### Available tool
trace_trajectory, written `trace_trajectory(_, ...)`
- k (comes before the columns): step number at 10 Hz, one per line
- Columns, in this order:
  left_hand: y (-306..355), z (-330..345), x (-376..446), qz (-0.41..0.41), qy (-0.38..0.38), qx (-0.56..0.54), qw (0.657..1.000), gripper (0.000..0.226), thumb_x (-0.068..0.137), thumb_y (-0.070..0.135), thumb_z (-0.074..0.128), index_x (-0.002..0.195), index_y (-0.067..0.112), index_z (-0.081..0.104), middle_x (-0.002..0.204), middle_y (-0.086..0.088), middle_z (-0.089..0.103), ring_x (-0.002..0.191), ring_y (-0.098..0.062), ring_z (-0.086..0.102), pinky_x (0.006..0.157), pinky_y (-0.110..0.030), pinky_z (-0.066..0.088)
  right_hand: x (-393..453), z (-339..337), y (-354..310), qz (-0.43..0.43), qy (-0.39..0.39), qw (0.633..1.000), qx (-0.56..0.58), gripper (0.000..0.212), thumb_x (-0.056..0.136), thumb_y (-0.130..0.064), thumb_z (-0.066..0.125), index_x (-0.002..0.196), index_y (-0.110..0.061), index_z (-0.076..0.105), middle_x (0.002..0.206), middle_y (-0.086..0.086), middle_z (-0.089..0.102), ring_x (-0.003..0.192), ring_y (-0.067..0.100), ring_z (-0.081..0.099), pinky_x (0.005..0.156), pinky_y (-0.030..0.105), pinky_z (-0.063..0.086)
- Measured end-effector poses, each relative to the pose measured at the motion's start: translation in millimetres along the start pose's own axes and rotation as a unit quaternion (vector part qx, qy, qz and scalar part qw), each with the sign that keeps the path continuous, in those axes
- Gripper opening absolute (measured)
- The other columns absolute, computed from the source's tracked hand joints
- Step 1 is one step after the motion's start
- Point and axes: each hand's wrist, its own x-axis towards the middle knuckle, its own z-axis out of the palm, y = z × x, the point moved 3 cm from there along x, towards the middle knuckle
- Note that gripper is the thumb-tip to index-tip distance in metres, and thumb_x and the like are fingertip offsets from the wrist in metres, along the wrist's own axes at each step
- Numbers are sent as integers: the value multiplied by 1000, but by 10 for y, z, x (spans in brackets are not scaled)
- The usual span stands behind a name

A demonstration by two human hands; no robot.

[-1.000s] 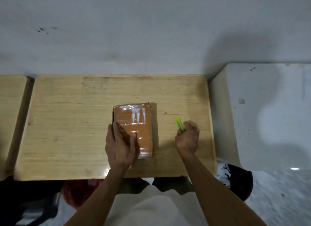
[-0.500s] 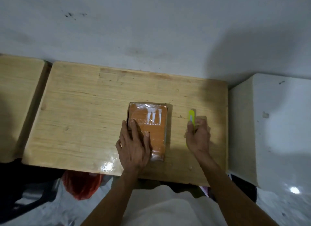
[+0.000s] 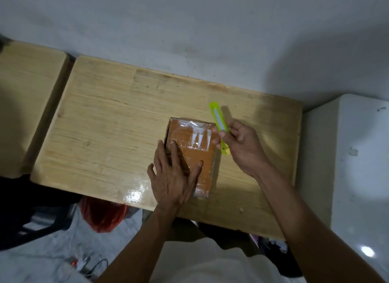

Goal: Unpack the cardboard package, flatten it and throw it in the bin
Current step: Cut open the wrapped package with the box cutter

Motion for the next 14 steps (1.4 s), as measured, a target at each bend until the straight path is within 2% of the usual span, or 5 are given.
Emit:
trace_trajectory(2, 97, -13, -9, -18, -3, 9, 1000, 114, 76, 92, 34, 158, 17, 10, 166, -16, 4, 151, -34, 13, 114, -61, 24, -47, -73, 161, 9, 49, 999, -10, 16, 96, -6, 57, 94, -21, 61, 90, 30, 66, 57, 22, 53, 55, 34, 47)
trace_trajectory(6, 194, 70, 10, -32, 21, 14, 999, 117, 75, 92, 38, 159, 15, 10, 166, -17, 3, 151, -36, 12, 113, -57, 26, 100, -297, 242, -40, 10, 987, -155, 23, 98, -10, 52, 119, -14, 61, 83, -5, 69, 57, 9, 56, 56, 25, 49)
trace_trajectory(7, 200, 72, 12, -30, 24, 19, 999, 117, 75, 92, 38, 159, 15, 11, 166, -18, 4, 150, -36, 14, 111, -56, 27, 199, -275, 183, -115, 5, 959, -258, 16, 98, -17, 53, 109, -19, 64, 66, -21, 62, 56, 1, 56, 59, 25, 45)
trace_trajectory(9, 202, 80, 9, -29, 26, 20, 999, 116, 75, 92, 38, 159, 15, 12, 166, -18, 5, 150, -37, 15, 111, -55, 28, 352, -112, 1, -213, -73, 882, -415, 36, 100, -26, 49, 135, -27, 55, 96, 1, 71, 83, 18, 61, 68, 25, 38)
trace_trajectory(14, 182, 84, 24, -31, 29, 30, 999, 117, 75, 93, 33, 158, 13, 15, 165, -18, 8, 148, -37, 21, 105, -50, 31, 623, 244, -176, -323, -131, 752, -559, 35, 101, -18, 50, 135, -15, 57, 90, 13, 69, 74, 32, 63, 62, 35, 49)
